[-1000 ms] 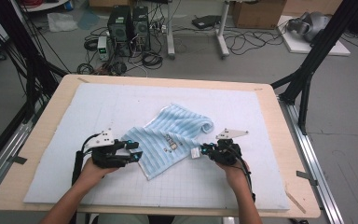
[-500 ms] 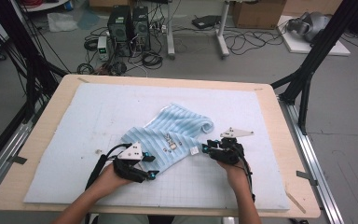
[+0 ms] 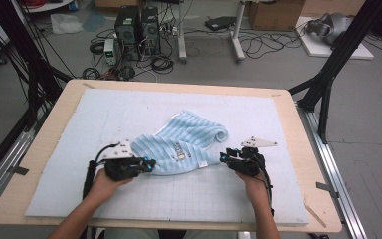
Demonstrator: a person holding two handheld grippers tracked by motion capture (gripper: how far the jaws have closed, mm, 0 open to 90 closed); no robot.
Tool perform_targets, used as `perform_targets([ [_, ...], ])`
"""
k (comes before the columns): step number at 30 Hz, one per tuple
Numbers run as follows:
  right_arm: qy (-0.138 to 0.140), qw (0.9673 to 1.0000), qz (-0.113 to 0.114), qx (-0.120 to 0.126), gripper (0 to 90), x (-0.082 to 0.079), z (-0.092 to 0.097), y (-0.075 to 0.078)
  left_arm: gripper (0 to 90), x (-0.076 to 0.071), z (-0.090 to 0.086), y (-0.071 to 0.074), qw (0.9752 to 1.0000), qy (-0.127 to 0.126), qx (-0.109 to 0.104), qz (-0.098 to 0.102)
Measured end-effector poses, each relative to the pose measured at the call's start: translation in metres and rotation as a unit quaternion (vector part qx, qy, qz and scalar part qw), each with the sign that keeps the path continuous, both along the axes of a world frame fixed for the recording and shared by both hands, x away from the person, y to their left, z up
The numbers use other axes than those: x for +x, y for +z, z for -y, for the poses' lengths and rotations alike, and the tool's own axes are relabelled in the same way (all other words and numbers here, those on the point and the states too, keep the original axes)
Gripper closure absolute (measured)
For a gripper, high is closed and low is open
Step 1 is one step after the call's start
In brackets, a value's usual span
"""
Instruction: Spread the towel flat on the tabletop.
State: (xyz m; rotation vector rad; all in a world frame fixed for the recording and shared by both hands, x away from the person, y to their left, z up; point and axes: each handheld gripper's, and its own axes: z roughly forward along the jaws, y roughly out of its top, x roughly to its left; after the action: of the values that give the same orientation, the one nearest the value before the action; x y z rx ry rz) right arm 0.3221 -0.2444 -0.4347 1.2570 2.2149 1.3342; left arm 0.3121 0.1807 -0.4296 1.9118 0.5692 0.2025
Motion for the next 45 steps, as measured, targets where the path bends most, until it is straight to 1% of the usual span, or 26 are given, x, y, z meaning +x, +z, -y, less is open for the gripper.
perform_targets([
  [2, -0.006, 1.0, -0.001, -0.001, 62.3, 0.0, 0.001, -0.001, 86.9, 0.002, -0.012, 0.004, 0.9999, 0.014, -0.006, 0.004],
  [3, -0.009, 1.0, -0.002, 0.0, 62.3, 0.0, 0.001, -0.001, 86.9, 0.003, -0.02, 0.006, 0.9997, 0.02, -0.015, 0.002],
  [5, -0.009, 1.0, 0.002, 0.002, 62.3, 0.0, 0.001, 0.0, 86.9, 0.004, -0.031, 0.009, 0.9993, 0.032, -0.019, 0.006],
  [7, -0.01, 0.9999, 0.004, 0.004, 62.3, 0.0, 0.0, 0.0, 86.9, 0.005, -0.045, 0.012, 0.9982, 0.052, -0.03, 0.008],
  [9, -0.012, 0.9999, 0.003, 0.002, 61.8, 0.0, -0.001, 0.0, 86.9, 0.004, -0.063, 0.015, 0.9961, 0.074, -0.046, 0.013],
  [13, -0.014, 0.9999, -0.007, -0.006, 58.0, 0.005, -0.01, -0.003, 86.9, 0.0, -0.084, 0.018, 0.9937, 0.094, -0.056, 0.021],
  [16, -0.018, 0.9997, -0.017, -0.007, 53.8, 0.012, -0.022, -0.006, 86.8, -0.001, -0.089, 0.018, 0.9933, 0.098, -0.057, 0.022],
  [19, -0.018, 0.9993, -0.03, -0.012, 41.6, 0.021, -0.045, -0.01, 86.7, -0.002, -0.09, 0.017, 0.9934, 0.097, -0.057, 0.021],
  [21, -0.023, 0.9988, -0.034, -0.026, 35.5, 0.028, -0.062, -0.012, 86.6, -0.001, -0.09, 0.015, 0.9935, 0.096, -0.058, 0.019],
  [22, -0.025, 0.9982, -0.031, -0.044, 35.9, 0.032, -0.072, -0.014, 86.6, -0.001, -0.09, 0.015, 0.9934, 0.097, -0.059, 0.019],
  [23, -0.038, 0.9961, -0.033, -0.072, 39.0, 0.036, -0.08, -0.015, 86.6, -0.001, -0.09, 0.014, 0.9936, 0.096, -0.058, 0.018],
  [24, -0.051, 0.9942, -0.027, -0.091, 43.1, 0.038, -0.085, -0.015, 86.6, -0.001, -0.09, 0.014, 0.9936, 0.096, -0.058, 0.018],
  [25, -0.055, 0.9936, -0.023, -0.096, 47.0, 0.041, -0.087, -0.014, 86.6, -0.001, -0.09, 0.014, 0.9936, 0.094, -0.059, 0.017],
  [26, -0.06, 0.993, -0.03, -0.097, 55.5, 0.047, -0.089, -0.013, 86.6, -0.001, -0.09, 0.014, 0.9938, 0.093, -0.058, 0.017],
  [27, -0.061, 0.9929, -0.026, -0.099, 69.9, 0.049, -0.089, -0.012, 86.6, -0.001, -0.09, 0.013, 0.9938, 0.093, -0.058, 0.016],
  [28, -0.05, 0.9932, -0.018, -0.104, 78.4, 0.054, -0.089, -0.012, 86.6, -0.001, -0.09, 0.013, 0.9939, 0.092, -0.058, 0.016],
  [29, -0.044, 0.9936, -0.017, -0.103, 84.1, 0.057, -0.088, -0.012, 86.6, 0.0, -0.09, 0.013, 0.9939, 0.092, -0.059, 0.015],
  [30, -0.036, 0.9935, -0.014, -0.107, 85.0, 0.063, -0.088, -0.012, 86.6, 0.0, -0.09, 0.013, 0.9939, 0.092, -0.06, 0.015],
  [32, -0.036, 0.9927, -0.007, -0.115, 85.0, 0.072, -0.087, -0.01, 86.6, 0.0, -0.091, 0.012, 0.994, 0.091, -0.059, 0.013],
  [35, -0.057, 0.9923, -0.006, -0.109, 84.9, 0.091, -0.08, -0.005, 86.5, 0.001, -0.09, 0.01, 0.9945, 0.087, -0.058, 0.009],
  [37, -0.074, 0.9912, 0.001, -0.11, 84.9, 0.103, -0.076, -0.001, 86.4, 0.002, -0.088, 0.008, 0.9948, 0.085, -0.055, 0.005],
  [39, -0.09, 0.9895, 0.0, -0.113, 85.0, 0.117, -0.071, 0.002, 86.5, 0.002, -0.085, 0.006, 0.9955, 0.079, -0.051, 0.001],
  [40, -0.103, 0.9878, -0.005, -0.117, 85.0, 0.124, -0.069, 0.004, 86.5, 0.002, -0.083, 0.005, 0.996, 0.075, -0.048, 0.0],
  [42, -0.127, 0.9838, 0.004, -0.127, 85.0, 0.132, -0.066, 0.008, 86.5, 0.002, -0.08, 0.003, 0.9968, 0.065, -0.046, -0.003],
  [43, -0.145, 0.9805, 0.01, -0.132, 85.0, 0.137, -0.064, 0.012, 86.5, 0.002, -0.079, 0.003, 0.9971, 0.061, -0.046, -0.005],
  [45, -0.17, 0.9764, 0.012, -0.132, 85.0, 0.142, -0.062, 0.016, 86.4, 0.003, -0.075, 0.0, 0.9982, 0.042, -0.041, -0.012],
])
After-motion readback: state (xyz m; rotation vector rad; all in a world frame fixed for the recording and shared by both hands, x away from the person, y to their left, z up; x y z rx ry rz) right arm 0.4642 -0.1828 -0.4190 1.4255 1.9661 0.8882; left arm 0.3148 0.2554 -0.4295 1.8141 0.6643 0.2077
